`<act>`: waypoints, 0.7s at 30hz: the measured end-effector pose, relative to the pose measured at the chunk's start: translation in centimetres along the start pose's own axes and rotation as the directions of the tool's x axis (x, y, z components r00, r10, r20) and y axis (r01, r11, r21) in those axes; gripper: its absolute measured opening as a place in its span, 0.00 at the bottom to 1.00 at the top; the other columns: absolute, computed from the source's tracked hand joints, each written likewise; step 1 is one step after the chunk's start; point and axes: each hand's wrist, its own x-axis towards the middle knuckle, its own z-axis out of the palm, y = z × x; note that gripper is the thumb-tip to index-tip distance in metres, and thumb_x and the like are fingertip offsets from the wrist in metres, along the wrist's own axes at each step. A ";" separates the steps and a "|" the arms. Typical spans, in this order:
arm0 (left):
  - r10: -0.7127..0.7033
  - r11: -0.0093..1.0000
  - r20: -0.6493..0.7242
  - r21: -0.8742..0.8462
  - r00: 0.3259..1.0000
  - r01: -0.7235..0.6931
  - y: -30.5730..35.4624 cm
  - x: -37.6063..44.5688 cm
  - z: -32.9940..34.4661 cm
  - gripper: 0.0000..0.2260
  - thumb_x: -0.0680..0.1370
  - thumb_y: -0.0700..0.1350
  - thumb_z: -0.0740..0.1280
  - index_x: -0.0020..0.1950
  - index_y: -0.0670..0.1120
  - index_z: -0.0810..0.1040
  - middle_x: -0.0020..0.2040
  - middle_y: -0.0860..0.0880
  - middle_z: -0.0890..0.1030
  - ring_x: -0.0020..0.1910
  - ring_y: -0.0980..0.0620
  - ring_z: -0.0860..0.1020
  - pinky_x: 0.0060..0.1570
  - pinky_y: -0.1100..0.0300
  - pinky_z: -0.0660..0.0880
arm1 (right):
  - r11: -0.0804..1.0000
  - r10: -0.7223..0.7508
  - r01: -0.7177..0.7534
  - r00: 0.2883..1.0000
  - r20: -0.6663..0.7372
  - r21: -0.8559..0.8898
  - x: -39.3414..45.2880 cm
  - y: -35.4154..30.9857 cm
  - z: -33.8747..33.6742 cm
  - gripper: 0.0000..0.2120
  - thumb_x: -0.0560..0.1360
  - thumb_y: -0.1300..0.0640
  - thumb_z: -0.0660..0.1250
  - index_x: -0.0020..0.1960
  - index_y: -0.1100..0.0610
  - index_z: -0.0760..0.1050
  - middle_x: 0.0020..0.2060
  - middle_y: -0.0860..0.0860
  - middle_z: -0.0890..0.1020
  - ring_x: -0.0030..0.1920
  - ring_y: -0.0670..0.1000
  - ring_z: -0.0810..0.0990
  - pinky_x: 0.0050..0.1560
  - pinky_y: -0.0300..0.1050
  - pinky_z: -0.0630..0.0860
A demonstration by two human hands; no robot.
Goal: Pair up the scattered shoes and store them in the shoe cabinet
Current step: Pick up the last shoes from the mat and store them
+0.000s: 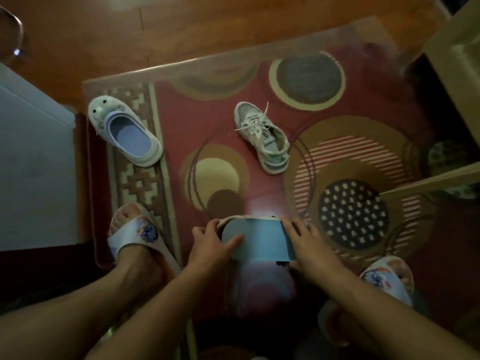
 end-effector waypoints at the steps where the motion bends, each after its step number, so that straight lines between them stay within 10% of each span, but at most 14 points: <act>1: 0.113 0.981 -0.131 0.170 0.985 -0.090 0.7 -0.7 0.7 0.36 0.76 0.61 0.69 0.78 0.50 0.61 0.72 0.42 0.60 0.73 0.40 0.65 0.73 0.48 0.64 | 1.000 0.011 -0.011 1.000 0.013 -0.019 -0.1 -0.2 -0.2 0.55 0.67 0.41 0.74 0.80 0.49 0.40 0.73 0.50 0.57 0.69 0.63 0.63 0.68 0.60 0.69; 4: 0.712 0.569 -0.026 0.607 0.702 -0.555 1.5 -1.6 4.0 0.30 0.76 0.50 0.65 0.78 0.45 0.65 0.78 0.41 0.62 0.77 0.37 0.60 0.75 0.43 0.61 | 0.999 0.039 -0.039 0.999 0.018 -0.022 0.0 -0.8 -0.8 0.54 0.69 0.42 0.73 0.80 0.48 0.39 0.74 0.50 0.57 0.70 0.63 0.62 0.67 0.61 0.70; 7: 0.673 0.270 0.370 0.683 0.640 -0.679 1.0 -1.8 6.3 0.27 0.83 0.47 0.53 0.81 0.41 0.54 0.82 0.42 0.50 0.80 0.38 0.44 0.78 0.42 0.46 | 0.998 0.049 -0.049 0.999 0.015 -0.027 -0.2 -0.8 -0.9 0.53 0.70 0.41 0.72 0.80 0.47 0.38 0.75 0.49 0.56 0.69 0.61 0.63 0.64 0.60 0.72; 14: 0.663 0.249 0.405 0.675 0.630 -0.695 0.4 0.5 5.7 0.27 0.82 0.44 0.50 0.82 0.41 0.52 0.82 0.43 0.49 0.80 0.38 0.45 0.78 0.42 0.51 | 0.993 0.092 -0.101 0.987 0.129 0.066 2.3 -1.1 -3.0 0.51 0.68 0.38 0.74 0.79 0.45 0.45 0.75 0.51 0.57 0.70 0.64 0.64 0.68 0.61 0.68; 18: 0.621 0.332 0.400 0.645 0.675 -0.688 0.4 0.6 6.6 0.26 0.84 0.47 0.50 0.82 0.42 0.53 0.82 0.43 0.48 0.80 0.39 0.42 0.78 0.41 0.46 | 0.974 0.147 -0.079 0.935 -0.323 0.213 8.1 -0.9 -8.0 0.38 0.72 0.45 0.73 0.76 0.46 0.57 0.74 0.60 0.58 0.71 0.65 0.66 0.67 0.58 0.69; 21: 0.585 0.352 0.398 0.661 0.707 -0.663 1.0 0.7 6.9 0.26 0.85 0.48 0.49 0.82 0.42 0.51 0.83 0.44 0.46 0.80 0.39 0.41 0.78 0.42 0.42 | 0.944 0.260 -0.182 0.924 -0.281 0.275 14.5 -0.7 -11.0 0.34 0.74 0.43 0.71 0.76 0.46 0.62 0.77 0.64 0.52 0.74 0.67 0.60 0.74 0.56 0.61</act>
